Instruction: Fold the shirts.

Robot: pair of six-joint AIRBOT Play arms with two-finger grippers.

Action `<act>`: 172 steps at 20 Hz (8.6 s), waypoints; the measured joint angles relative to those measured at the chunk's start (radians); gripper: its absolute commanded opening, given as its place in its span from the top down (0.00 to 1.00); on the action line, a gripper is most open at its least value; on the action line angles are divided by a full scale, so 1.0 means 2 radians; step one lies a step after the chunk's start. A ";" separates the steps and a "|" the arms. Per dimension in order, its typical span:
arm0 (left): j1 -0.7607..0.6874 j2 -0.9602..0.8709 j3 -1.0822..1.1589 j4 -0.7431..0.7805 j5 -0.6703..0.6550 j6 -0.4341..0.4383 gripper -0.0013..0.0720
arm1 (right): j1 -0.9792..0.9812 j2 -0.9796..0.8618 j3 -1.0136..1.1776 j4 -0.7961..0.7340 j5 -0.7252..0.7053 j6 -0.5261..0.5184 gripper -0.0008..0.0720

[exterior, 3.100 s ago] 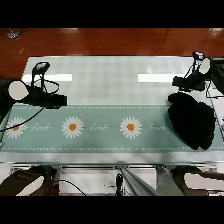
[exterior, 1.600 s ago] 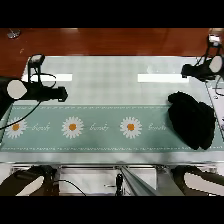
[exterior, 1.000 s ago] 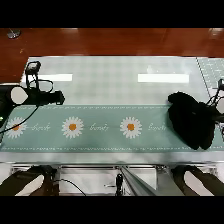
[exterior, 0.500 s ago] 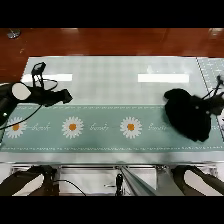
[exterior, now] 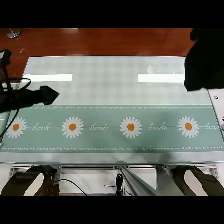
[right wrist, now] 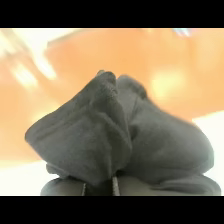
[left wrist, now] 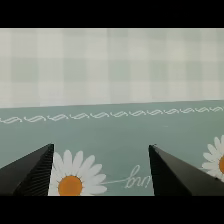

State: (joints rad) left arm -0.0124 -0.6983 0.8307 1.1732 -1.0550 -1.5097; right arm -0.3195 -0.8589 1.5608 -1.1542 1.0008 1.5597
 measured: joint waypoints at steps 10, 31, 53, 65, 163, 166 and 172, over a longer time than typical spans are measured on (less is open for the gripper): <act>0.001 0.084 -0.091 -0.044 0.006 0.003 0.02 | 0.013 0.004 0.099 0.158 0.113 -0.084 0.94; 0.001 0.082 -0.113 -0.060 0.036 0.016 0.02 | 0.456 -0.225 -0.191 -0.016 -0.055 0.087 0.17; -0.045 -0.317 -0.101 -0.378 -0.007 0.219 0.03 | 0.091 0.004 -0.511 0.062 0.030 -0.001 0.14; -0.074 -0.367 -0.049 -0.398 -0.014 0.273 0.95 | 0.153 -0.090 -0.533 0.196 -0.040 -0.061 0.14; -0.095 -0.392 0.011 -0.290 0.065 0.099 0.95 | 0.008 -0.080 -0.506 0.076 0.077 -0.085 0.14; -0.097 -0.392 0.023 -0.291 0.056 0.106 0.95 | 0.030 -0.123 -0.500 0.086 0.050 -0.083 0.14; -0.099 -0.392 0.030 -0.293 0.049 0.110 0.95 | 0.041 -0.196 -0.468 0.141 0.019 -0.101 0.94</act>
State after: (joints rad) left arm -0.2096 -1.4830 0.8913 0.5869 -0.9565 -1.2892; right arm -0.2371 -1.2503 0.6239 -0.8719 1.0397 1.3567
